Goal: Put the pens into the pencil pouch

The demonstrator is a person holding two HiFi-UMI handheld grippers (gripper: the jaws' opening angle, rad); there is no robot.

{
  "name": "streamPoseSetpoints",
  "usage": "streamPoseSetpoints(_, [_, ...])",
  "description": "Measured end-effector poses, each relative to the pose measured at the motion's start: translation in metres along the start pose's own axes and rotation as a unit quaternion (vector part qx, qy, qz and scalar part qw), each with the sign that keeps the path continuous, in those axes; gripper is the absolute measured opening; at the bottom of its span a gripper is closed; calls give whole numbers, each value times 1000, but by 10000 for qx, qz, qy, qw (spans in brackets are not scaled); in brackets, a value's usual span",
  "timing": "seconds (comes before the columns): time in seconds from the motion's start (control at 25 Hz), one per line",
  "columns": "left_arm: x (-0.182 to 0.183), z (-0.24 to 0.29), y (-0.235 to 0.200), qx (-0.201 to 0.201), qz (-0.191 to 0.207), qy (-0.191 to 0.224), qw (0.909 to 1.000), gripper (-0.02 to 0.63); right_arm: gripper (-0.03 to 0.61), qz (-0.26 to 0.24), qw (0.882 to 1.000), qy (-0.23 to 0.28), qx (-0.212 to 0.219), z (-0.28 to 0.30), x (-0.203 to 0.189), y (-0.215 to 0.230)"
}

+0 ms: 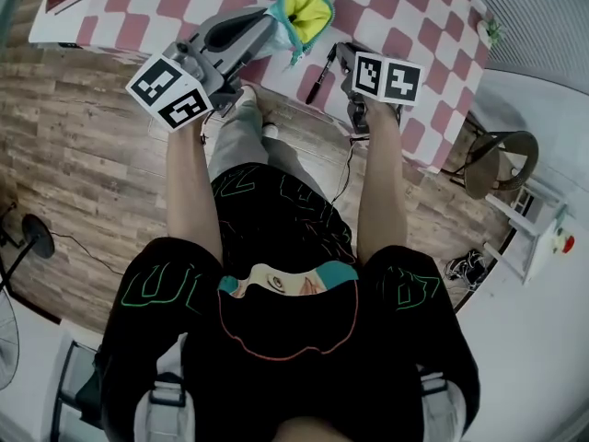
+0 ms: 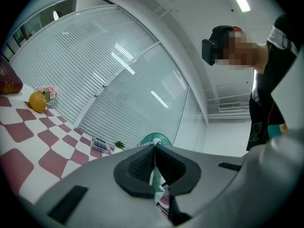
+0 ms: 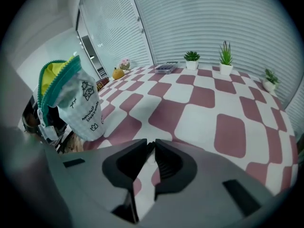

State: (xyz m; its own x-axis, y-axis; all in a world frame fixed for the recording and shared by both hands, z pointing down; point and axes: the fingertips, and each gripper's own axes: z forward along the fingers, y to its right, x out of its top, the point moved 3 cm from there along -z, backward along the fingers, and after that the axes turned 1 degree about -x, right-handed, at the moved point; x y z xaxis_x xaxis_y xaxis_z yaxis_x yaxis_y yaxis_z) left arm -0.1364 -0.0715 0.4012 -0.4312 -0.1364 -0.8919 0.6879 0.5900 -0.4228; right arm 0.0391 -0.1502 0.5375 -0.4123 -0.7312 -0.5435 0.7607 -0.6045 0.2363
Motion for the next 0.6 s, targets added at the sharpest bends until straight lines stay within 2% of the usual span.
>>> streamPoseSetpoints(0.16, [-2,-3,0,11,4,-28,10000,3,92,220,9995,-154,150,9,-3,1])
streamPoseSetpoints(0.36, [-2,-5,0,22,4,-56,10000,2,94,406,9983,-220,344,16,0,-6])
streamPoseSetpoints(0.6, [-4,-7,2,1,14,-179,9998,2,86,644,9973,-157,324,20,0,-8])
